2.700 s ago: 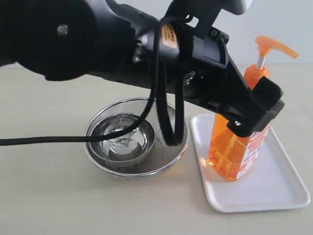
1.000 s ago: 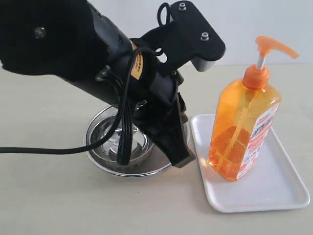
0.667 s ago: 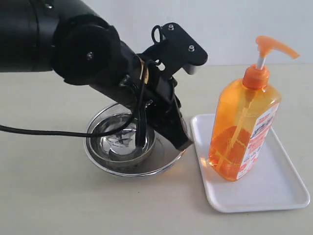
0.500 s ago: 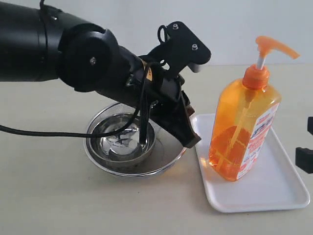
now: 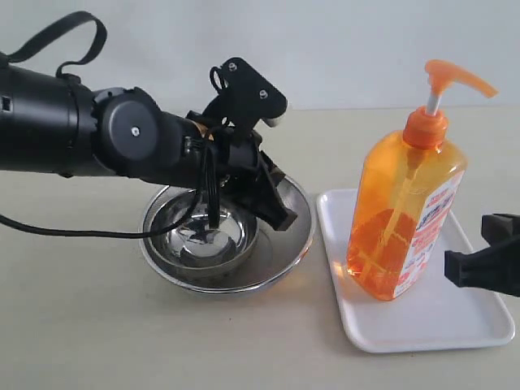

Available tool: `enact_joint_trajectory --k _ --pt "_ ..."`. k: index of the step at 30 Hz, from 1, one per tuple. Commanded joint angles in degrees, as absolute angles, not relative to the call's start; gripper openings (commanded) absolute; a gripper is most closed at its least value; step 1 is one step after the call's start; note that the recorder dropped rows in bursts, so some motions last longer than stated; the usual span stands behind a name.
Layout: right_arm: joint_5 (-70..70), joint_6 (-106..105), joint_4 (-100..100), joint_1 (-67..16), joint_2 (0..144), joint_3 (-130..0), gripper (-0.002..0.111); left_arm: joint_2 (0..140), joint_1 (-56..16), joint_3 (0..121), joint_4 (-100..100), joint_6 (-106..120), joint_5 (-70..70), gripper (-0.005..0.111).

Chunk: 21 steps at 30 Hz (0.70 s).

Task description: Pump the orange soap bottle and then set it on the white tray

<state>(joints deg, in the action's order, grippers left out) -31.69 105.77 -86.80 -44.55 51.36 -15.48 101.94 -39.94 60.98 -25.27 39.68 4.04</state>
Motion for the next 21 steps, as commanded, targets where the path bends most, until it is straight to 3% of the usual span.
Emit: enact_joint_trajectory --k 1,7,15,21 --pt "-32.07 119.93 -99.95 -44.56 51.53 -12.09 0.000 103.50 -39.88 60.80 -26.38 39.11 -2.85 0.005" --pt "-35.01 119.93 -99.95 -44.56 51.53 -11.98 0.000 104.51 -39.88 60.80 -19.55 24.69 -12.71 0.005" --pt "-37.53 118.76 -99.95 -44.56 51.53 -11.98 0.000 108.46 -39.49 60.80 24.28 -18.15 -27.31 0.005" --pt "-37.01 116.83 -99.95 -44.56 51.53 -11.98 0.000 111.10 -37.79 60.80 30.63 -21.44 -30.44 0.005"
